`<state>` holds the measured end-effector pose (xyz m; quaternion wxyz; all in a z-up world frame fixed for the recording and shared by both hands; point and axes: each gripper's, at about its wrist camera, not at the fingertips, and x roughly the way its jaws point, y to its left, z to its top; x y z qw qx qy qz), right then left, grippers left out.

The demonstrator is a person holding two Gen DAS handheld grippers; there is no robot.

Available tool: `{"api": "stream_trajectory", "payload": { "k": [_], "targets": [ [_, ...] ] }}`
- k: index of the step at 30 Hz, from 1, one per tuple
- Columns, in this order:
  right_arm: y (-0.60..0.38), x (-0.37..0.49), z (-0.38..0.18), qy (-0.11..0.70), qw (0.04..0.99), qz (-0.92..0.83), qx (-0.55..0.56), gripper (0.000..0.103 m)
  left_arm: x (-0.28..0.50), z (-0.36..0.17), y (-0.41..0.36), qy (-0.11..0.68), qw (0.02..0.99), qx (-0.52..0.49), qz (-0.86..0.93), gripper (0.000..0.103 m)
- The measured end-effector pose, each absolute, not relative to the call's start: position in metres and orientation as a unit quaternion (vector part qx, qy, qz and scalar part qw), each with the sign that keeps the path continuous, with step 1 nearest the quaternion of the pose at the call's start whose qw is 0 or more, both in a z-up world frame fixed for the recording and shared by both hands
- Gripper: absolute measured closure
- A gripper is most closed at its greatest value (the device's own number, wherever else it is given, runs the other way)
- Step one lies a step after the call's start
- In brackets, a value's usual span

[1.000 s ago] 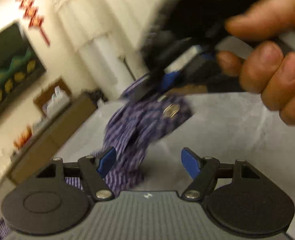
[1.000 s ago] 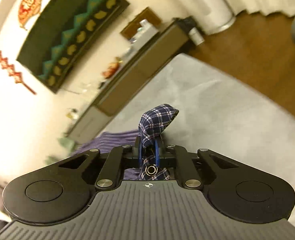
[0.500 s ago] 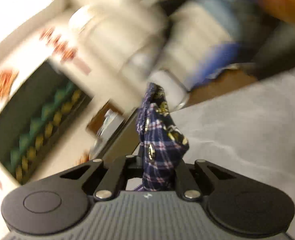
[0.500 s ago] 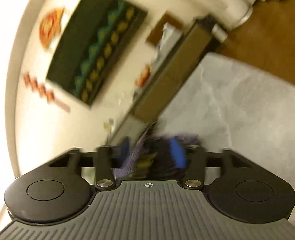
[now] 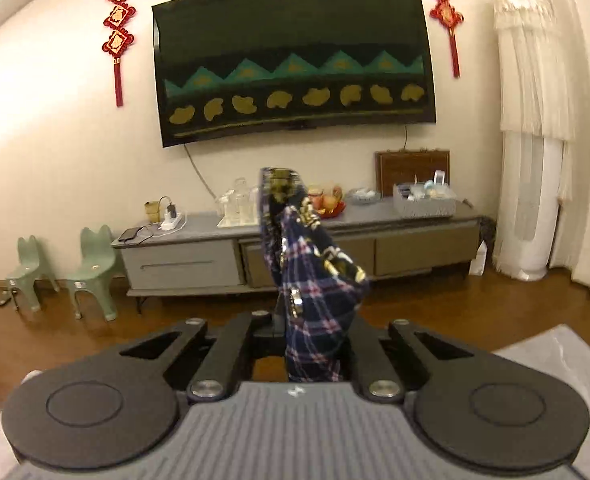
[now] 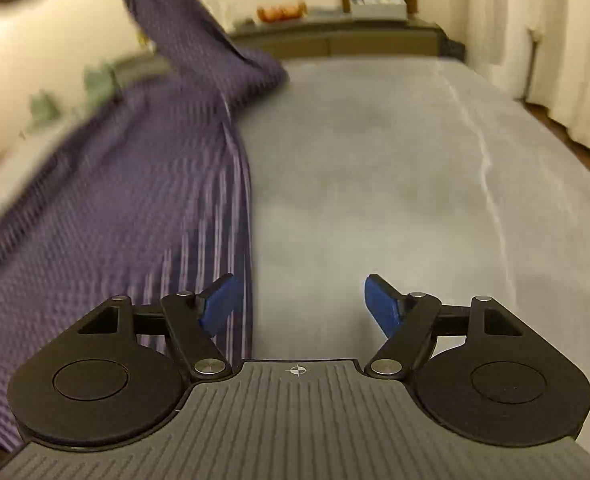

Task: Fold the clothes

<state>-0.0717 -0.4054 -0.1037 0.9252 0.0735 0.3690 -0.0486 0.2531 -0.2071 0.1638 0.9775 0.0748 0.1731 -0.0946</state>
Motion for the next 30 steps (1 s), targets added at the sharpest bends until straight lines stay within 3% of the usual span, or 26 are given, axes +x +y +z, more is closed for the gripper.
{"api": "stream_trajectory", "payload": {
  "k": [2,4,5,6,11,15,21,25,28,29,30],
  "targets": [
    [-0.390,-0.085,-0.109,0.367,0.927,-0.058,0.060,0.029,0.256,0.176,-0.205,0.169,0.979,0.064,-0.098,0.097],
    [-0.378,-0.097,-0.109,0.358,0.930,-0.070,0.041,0.059,0.257,0.189,-0.202,0.164,0.980,0.053,-0.104,0.097],
    [-0.372,-0.100,-0.108,0.355,0.932,-0.065,0.035,0.093,0.262,0.194,-0.202,0.162,0.980,0.049,-0.109,0.097],
    [-0.369,-0.102,-0.106,0.353,0.933,-0.055,0.043,0.103,0.268,0.197,-0.204,0.158,0.980,0.044,-0.111,0.097],
    [-0.331,-0.126,-0.082,0.284,0.957,-0.054,-0.012,0.103,0.277,0.214,-0.169,0.112,0.989,-0.028,-0.091,0.097],
    [-0.272,-0.134,-0.071,0.254,0.958,-0.034,-0.130,0.103,0.282,0.193,-0.122,0.139,0.990,-0.025,-0.016,0.097],
    [-0.234,-0.125,-0.086,0.289,0.941,0.012,-0.178,0.103,0.291,0.118,-0.077,0.209,0.976,0.011,0.059,0.097],
    [-0.229,-0.124,-0.097,0.317,0.933,0.044,-0.163,0.101,0.273,0.095,-0.070,0.206,0.978,-0.008,0.025,0.097],
    [-0.241,-0.122,-0.097,0.338,0.932,0.096,-0.092,0.064,0.242,0.092,-0.060,0.180,0.983,-0.030,-0.032,0.097],
    [-0.248,-0.122,-0.092,0.342,0.931,0.117,-0.059,0.055,0.230,0.092,-0.056,0.172,0.983,-0.033,-0.055,0.097],
    [-0.258,-0.121,-0.083,0.341,0.930,0.139,-0.023,0.055,0.218,0.091,-0.053,0.163,0.983,-0.036,-0.079,0.096]
  ]
}}
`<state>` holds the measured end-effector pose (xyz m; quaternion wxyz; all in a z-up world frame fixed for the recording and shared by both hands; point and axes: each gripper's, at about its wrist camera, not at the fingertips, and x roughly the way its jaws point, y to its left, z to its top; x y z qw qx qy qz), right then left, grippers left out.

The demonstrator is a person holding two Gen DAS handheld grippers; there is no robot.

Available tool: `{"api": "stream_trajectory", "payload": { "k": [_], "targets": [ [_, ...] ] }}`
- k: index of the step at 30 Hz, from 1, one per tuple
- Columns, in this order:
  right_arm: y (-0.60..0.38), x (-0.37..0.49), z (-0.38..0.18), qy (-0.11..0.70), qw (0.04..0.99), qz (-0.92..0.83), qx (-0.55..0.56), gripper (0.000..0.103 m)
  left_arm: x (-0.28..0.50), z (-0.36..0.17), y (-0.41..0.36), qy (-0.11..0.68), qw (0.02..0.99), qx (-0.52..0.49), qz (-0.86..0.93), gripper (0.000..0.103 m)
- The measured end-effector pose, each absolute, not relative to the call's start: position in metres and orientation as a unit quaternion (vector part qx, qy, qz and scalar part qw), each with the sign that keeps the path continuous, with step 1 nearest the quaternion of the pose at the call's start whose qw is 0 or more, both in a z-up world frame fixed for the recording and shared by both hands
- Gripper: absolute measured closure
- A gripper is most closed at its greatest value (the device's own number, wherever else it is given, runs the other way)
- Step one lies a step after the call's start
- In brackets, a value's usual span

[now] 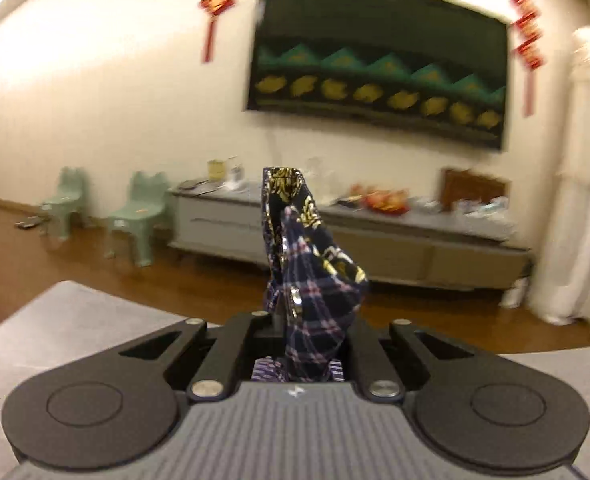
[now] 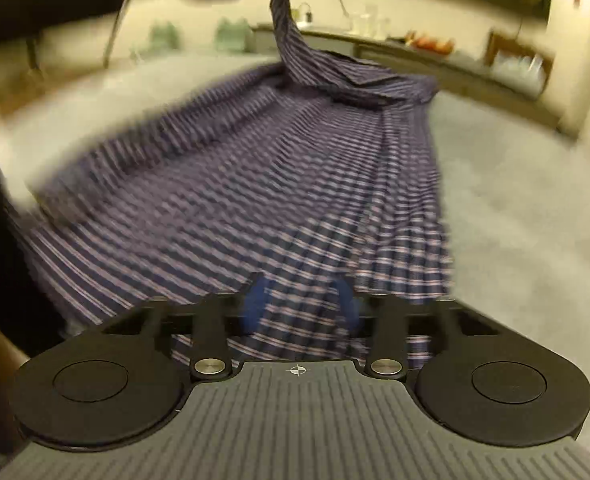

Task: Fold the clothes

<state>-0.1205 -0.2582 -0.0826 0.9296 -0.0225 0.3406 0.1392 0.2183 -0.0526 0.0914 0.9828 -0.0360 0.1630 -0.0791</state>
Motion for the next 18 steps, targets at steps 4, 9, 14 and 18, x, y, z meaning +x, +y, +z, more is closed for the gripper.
{"api": "stream_trajectory", "payload": {
  "k": [4,9,14,18],
  "targets": [
    [-0.311,-0.089,-0.024,0.301,0.933,0.183,0.077,0.054,0.172,0.089,-0.048,0.128,0.978,-0.020,-0.163,0.096],
    [-0.362,0.037,0.019,0.278,0.951,0.118,0.062,0.042,0.165,0.112,-0.059,0.089,0.974,-0.027,-0.207,0.096],
    [-0.398,0.194,0.003,0.320,0.941,0.068,0.093,0.037,0.203,0.159,-0.095,0.074,0.961,-0.045,-0.262,0.096],
    [-0.419,0.283,-0.023,0.356,0.921,0.063,0.142,0.035,0.214,0.185,-0.126,0.039,0.955,-0.018,-0.293,0.096]
  ]
}}
